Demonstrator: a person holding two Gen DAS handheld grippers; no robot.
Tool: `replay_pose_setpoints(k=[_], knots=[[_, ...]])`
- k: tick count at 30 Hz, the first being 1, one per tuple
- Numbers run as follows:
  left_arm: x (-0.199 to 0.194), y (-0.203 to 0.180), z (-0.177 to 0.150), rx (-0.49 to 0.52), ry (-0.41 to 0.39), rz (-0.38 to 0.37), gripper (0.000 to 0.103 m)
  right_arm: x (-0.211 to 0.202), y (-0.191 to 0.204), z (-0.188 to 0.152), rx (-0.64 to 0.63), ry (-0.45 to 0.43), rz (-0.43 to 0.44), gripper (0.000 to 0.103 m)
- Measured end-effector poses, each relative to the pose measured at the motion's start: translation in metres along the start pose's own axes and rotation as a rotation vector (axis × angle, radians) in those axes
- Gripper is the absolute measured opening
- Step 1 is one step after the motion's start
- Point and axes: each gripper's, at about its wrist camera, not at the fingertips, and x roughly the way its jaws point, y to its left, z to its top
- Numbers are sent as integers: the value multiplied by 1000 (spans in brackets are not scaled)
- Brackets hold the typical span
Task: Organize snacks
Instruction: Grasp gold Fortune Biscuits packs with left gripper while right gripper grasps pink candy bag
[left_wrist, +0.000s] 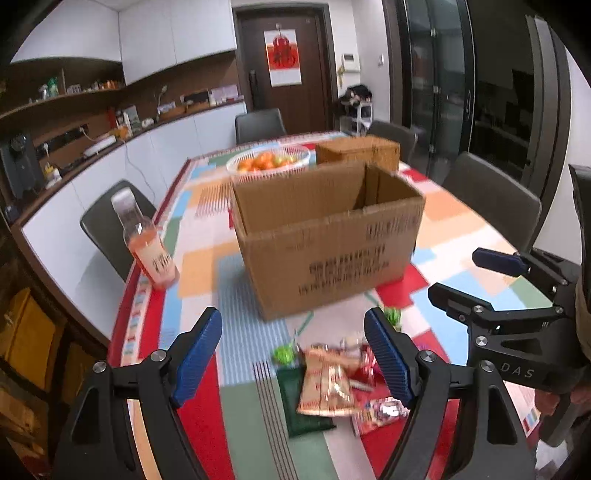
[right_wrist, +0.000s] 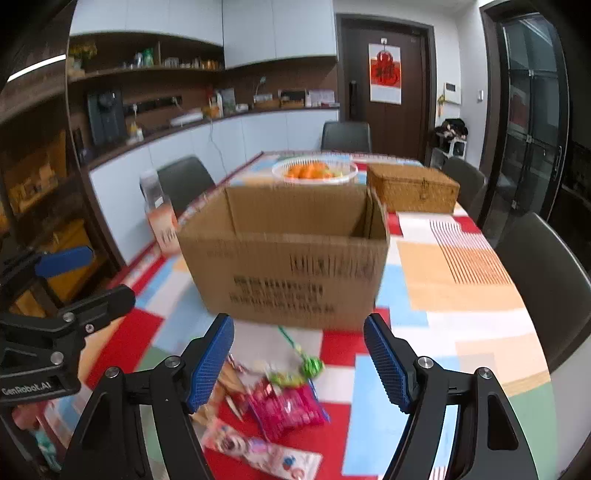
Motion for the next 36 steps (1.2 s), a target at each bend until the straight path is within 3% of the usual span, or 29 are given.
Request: replay_pose_setpoints(k=[8, 19, 32, 36], knots=[[29, -9, -36, 0, 123, -30, 79, 19, -1, -36, -57, 131, 9, 73], [69, -14, -55, 19, 239, -49, 79, 60, 4, -66, -141, 305, 49, 73], [108, -13, -55, 13, 311, -97, 79, 101, 3, -70, -173, 394, 102, 73], [120, -13, -56, 8, 337, -105, 73, 110, 1, -71, -155, 407, 116, 73]])
